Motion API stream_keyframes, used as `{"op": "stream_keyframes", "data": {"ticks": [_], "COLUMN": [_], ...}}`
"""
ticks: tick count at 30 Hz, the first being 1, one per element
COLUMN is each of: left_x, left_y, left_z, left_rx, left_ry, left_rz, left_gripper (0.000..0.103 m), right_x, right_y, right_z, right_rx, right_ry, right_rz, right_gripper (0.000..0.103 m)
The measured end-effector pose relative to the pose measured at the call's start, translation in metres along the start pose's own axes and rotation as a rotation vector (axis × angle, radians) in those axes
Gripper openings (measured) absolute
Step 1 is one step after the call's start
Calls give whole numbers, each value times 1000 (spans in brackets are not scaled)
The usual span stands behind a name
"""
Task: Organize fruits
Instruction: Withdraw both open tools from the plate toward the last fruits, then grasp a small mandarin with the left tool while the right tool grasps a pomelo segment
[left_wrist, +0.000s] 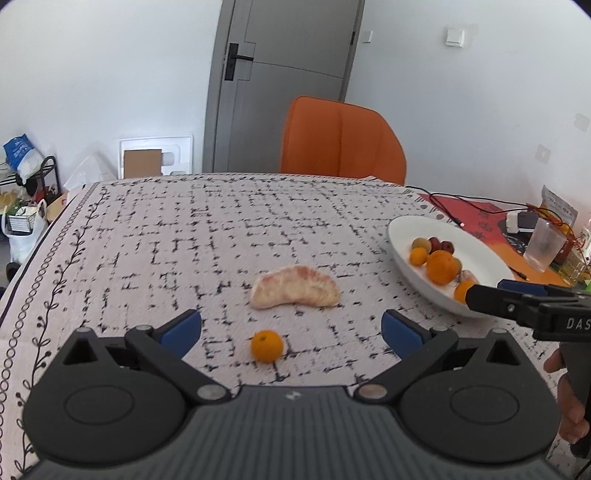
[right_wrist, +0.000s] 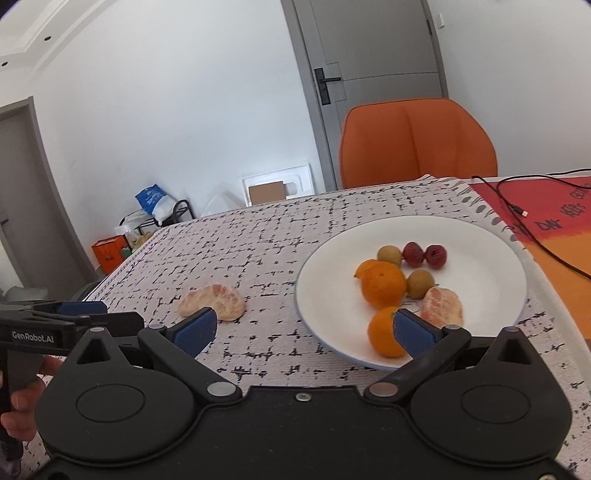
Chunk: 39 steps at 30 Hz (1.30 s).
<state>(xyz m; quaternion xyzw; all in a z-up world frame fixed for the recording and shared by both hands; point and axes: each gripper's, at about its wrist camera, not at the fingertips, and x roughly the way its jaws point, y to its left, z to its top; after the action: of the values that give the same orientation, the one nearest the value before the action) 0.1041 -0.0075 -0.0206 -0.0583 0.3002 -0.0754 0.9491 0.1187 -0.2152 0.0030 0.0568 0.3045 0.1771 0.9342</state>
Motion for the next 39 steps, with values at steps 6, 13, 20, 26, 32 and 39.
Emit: {"op": "stream_keyframes", "data": {"ticks": [6,13,20,26,32,39], "left_x": [5,14,27,38,37,32], "left_y": [12,18,18,20,25,41], "left_z": [-9,-10,-11,-12,-10,-8], "left_rx": [-27,-24,-20,-17,-20,-49], "left_ry": [20,42,69,92,76,61], "left_rz": [2,-4,-11,-11,-3,26], "left_gripper": [97,77,57,26,22,22], "right_x": [6,15,25,33,44,61], "right_y": [13,25,32,39,49,63], "right_z": [-4,-7,-7,-3,1,7], "right_rx": [-33,-57,-77,-98,-132,-191], "right_ry": [9,27,37,33,42,73], "right_rz": [28,70,91,112,133,157], "right_gripper": [103,103,103,102,91,83]}}
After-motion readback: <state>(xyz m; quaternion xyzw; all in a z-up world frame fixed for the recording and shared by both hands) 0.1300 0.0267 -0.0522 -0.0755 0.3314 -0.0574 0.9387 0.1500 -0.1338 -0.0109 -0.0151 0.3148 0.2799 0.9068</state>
